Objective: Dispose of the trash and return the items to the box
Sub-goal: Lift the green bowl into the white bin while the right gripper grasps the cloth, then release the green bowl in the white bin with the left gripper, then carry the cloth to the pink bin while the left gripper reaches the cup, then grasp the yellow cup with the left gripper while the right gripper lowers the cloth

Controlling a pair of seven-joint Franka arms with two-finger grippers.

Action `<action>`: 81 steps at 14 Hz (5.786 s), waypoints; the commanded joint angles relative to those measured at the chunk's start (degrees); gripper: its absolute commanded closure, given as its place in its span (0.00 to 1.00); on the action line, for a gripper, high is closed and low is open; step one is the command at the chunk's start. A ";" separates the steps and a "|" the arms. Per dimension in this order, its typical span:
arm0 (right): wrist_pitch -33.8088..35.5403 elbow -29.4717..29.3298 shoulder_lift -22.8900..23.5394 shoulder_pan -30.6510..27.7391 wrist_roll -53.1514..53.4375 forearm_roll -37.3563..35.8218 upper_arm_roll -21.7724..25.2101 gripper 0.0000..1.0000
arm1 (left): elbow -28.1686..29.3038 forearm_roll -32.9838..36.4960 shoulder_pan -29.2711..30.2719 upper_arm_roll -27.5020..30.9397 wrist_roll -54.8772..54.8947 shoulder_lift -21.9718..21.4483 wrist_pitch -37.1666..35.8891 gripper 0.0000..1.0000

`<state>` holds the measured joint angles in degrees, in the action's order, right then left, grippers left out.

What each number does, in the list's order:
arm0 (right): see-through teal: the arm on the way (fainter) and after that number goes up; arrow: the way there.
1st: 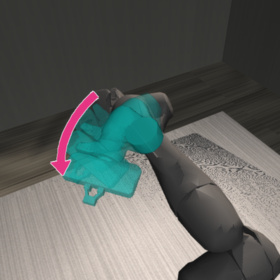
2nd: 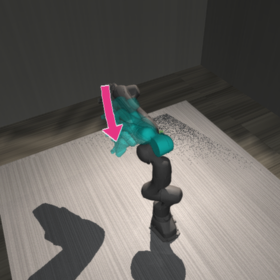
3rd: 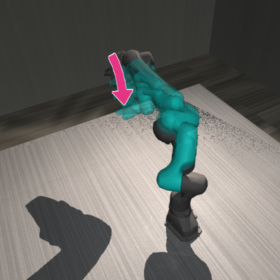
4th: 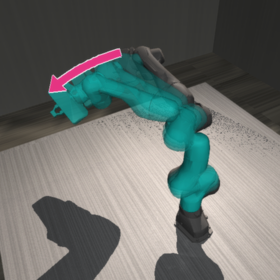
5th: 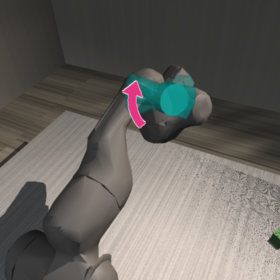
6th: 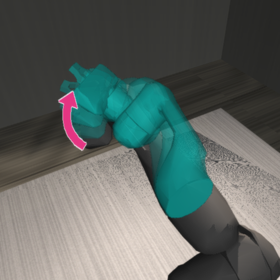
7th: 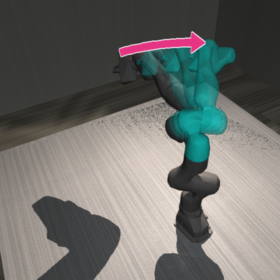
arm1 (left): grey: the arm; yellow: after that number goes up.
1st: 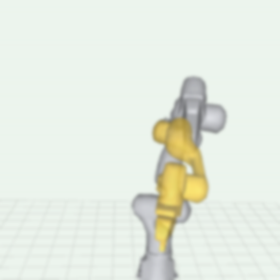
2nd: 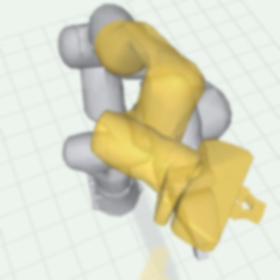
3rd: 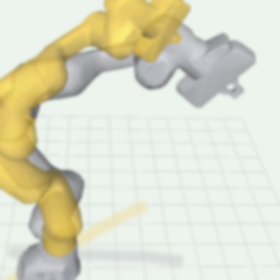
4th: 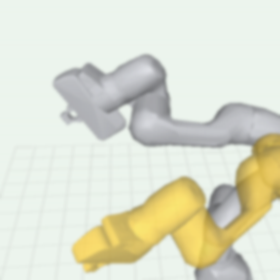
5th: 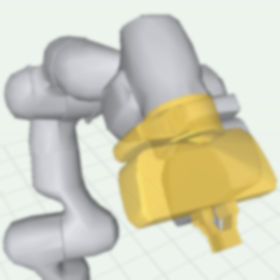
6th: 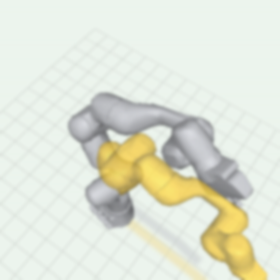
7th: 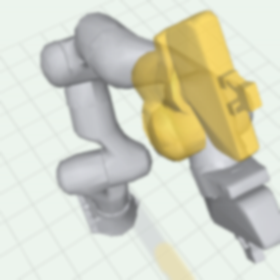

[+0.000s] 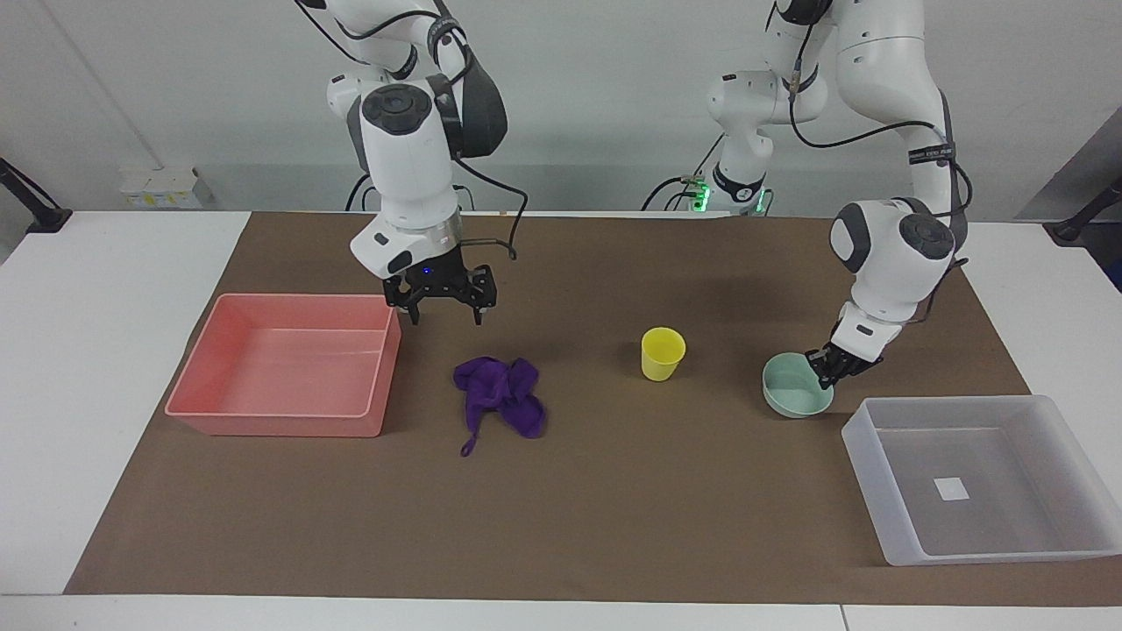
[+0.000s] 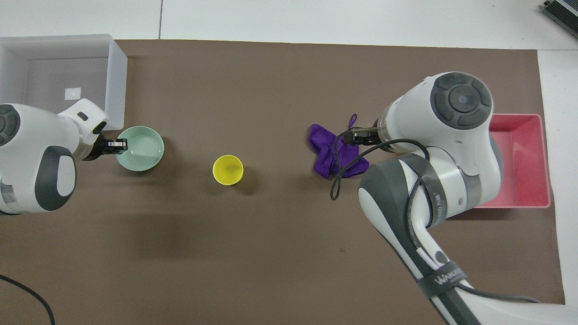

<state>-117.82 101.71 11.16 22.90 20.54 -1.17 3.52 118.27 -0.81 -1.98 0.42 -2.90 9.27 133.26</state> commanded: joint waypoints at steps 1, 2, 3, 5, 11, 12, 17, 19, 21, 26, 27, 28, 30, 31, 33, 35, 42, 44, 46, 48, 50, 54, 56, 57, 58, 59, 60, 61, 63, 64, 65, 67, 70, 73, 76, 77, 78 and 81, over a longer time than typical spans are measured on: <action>-3.72 1.03 2.36 2.23 3.01 0.02 0.09 0.00 | -5.04 -0.15 0.39 0.28 0.09 -1.54 -7.11 1.00; -5.65 1.38 3.51 2.24 3.10 0.02 0.09 0.00 | -8.02 -0.15 0.92 0.29 0.18 -0.93 -9.14 1.00; -8.27 2.78 4.21 2.32 3.19 0.02 0.09 0.00 | -10.58 -0.15 1.88 0.29 0.79 0.03 -10.20 1.00; -13.03 5.94 4.83 2.59 3.11 0.02 0.09 0.00 | -13.93 -0.24 3.29 0.29 1.32 1.53 -10.04 1.00; -20.06 8.68 8.26 3.99 3.11 -0.77 0.09 0.00 | -32.71 -1.21 9.44 0.20 1.41 13.46 -14.24 1.00; -21.04 8.94 8.96 4.08 3.11 -0.85 0.09 0.00 | -37.19 -1.21 10.32 0.11 1.49 16.36 -15.91 1.00; -22.45 10.70 9.49 3.64 2.58 -2.34 0.18 0.00 | -51.89 -1.21 14.45 -1.90 1.50 28.50 -17.16 1.00; -23.07 11.31 9.49 3.47 2.49 -2.97 0.18 0.00 | -55.24 -1.12 15.60 -2.70 1.50 32.89 -16.63 1.00; -23.15 11.67 9.49 3.47 2.66 -2.97 0.18 0.00 | -55.87 -1.12 15.69 -2.79 1.41 34.15 -14.79 1.00; -24.56 12.90 9.41 3.38 2.93 -2.97 0.18 1.00 | -53.67 -1.30 15.69 -2.79 1.32 34.14 -13.30 1.00; -24.39 12.90 9.41 3.47 2.93 -2.97 0.18 1.00 | -52.88 -1.21 15.69 -2.70 1.32 34.41 -12.68 1.00; -24.12 12.81 9.41 3.47 3.02 -2.97 0.18 1.00 | -51.83 -1.30 15.78 -2.70 1.32 34.41 -11.72 1.00; -23.68 12.46 9.32 3.64 3.63 -2.88 0.18 1.00 | -50.33 -1.47 16.04 -2.70 1.32 34.23 -10.04 1.00; -23.16 12.11 9.32 3.73 4.15 -2.88 0.18 1.00 | -50.33 -1.47 16.04 -2.70 1.32 34.15 -9.60 1.00; -22.19 11.50 8.97 3.73 4.25 -2.88 0.18 1.00 | -49.63 -1.47 15.95 -2.70 1.41 33.88 -9.07 1.00; -19.91 10.27 8.70 3.82 4.25 -2.88 0.18 1.00 | -49.18 -1.38 15.95 -2.70 1.49 33.79 -8.98 0.97; -16.40 9.91 3.88 3.91 4.60 -2.62 0.18 1.00 | -49.10 -0.86 14.73 -2.53 2.54 30.99 -10.21 0.00; -14.11 8.78 2.03 3.82 5.38 -2.35 0.18 1.00 | -46.13 -0.86 13.58 -2.53 4.82 27.40 -10.39 0.00; -10.34 7.11 0.01 3.82 6.35 -2.35 0.18 1.00 | -40.16 -0.94 12.45 -2.53 7.28 21.43 -10.39 0.00; -7.26 5.96 -2.36 3.56 6.27 -2.00 0.18 1.00 | -33.75 -1.03 10.43 -2.53 7.56 15.19 -10.39 0.00; -4.45 4.56 -3.68 3.38 6.27 -1.91 0.18 1.00 | -27.07 -1.03 8.23 -2.61 7.39 8.60 -10.56 0.00; -1.19 2.88 -5.70 3.12 6.01 -1.82 0.70 1.00 | -16.86 -1.03 0.68 -2.61 3.97 -1.52 -13.29 0.00; 0.22 2.97 -7.20 1.81 5.66 -1.82 0.88 1.00 | -14.65 -1.03 -3.71 -2.61 0.90 -2.94 -13.20 0.00; 0.75 2.97 -7.64 1.36 5.48 -1.82 0.88 1.00 | -13.34 -1.03 -5.74 -2.61 0.45 -3.21 -12.59 0.00; 1.36 2.97 -8.25 0.84 4.78 -1.82 0.88 1.00 | -11.67 -1.03 -7.58 -2.61 0.44 -4.08 -11.89 0.00; 1.80 2.88 -8.43 0.13 4.34 -1.82 0.88 1.00 | -10.26 -1.03 -9.34 -2.61 0.27 -4.44 -11.10 0.00; 2.50 2.97 -8.96 -0.66 3.47 -1.82 0.88 1.00 | -8.42 -1.03 -11.01 -2.61 -0.78 -5.14 -10.31 0.00; 2.77 3.05 -9.14 -1.62 1.89 -1.82 0.88 1.00 | -6.49 -1.03 -12.68 -2.61 -2.96 -5.40 -8.74 0.00; 3.65 3.14 -9.58 -4.08 -1.80 -1.73 0.88 1.00 | -3.15 -1.03 -15.67 -2.53 -6.66 -5.32 -3.91 0.00; 3.65 3.49 -9.75 -5.31 -3.73 -1.73 0.88 1.00 | -1.65 -1.03 -16.82 -2.61 -7.98 -5.23 -1.80 0.00; 3.65 3.93 -9.93 -6.71 -5.06 -1.73 0.88 1.00 | 0.10 -1.03 -17.96 -2.61 -8.61 -5.32 -0.47 0.00; 3.65 5.24 -10.45 -10.05 -9.78 -1.73 0.88 1.00 | 2.66 -1.03 -19.46 -2.61 -8.70 -5.23 2.34 0.00; 2.60 7.53 -10.98 -14.89 -15.60 -0.17 0.88 1.00 | 5.82 -1.03 -20.43 -2.61 -8.79 -4.70 7.62 0.00; 0.32 10.69 -11.16 -20.16 -23.15 0.55 0.88 1.00 | 7.24 -1.03 -20.96 -2.70 -8.70 -4.35 9.38 0.05; -4.76 14.46 -10.99 -23.15 -27.73 0.55 0.88 1.00 | 8.12 -1.03 -22.36 -2.79 -8.79 -3.39 10.87 0.18; -6.53 15.96 -10.72 -23.86 -28.61 0.64 0.97 1.00 | 8.38 -1.03 -22.37 -2.79 -8.87 -3.12 11.66 0.24; -8.11 17.19 -10.29 -24.39 -29.49 0.64 0.97 1.00 | 8.82 -1.03 -22.46 -2.79 -9.48 -3.12 11.76 0.36; -13.29 21.24 -10.11 -25.01 -30.56 0.55 0.97 1.00 | 9.35 -1.03 -23.25 -2.79 -14.58 -3.03 12.55 0.82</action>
<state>-127.43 119.52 2.10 -0.98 -7.78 -1.80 5.10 126.16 -1.43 -23.79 -3.32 -14.64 6.71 143.63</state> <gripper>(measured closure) 0.833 0.604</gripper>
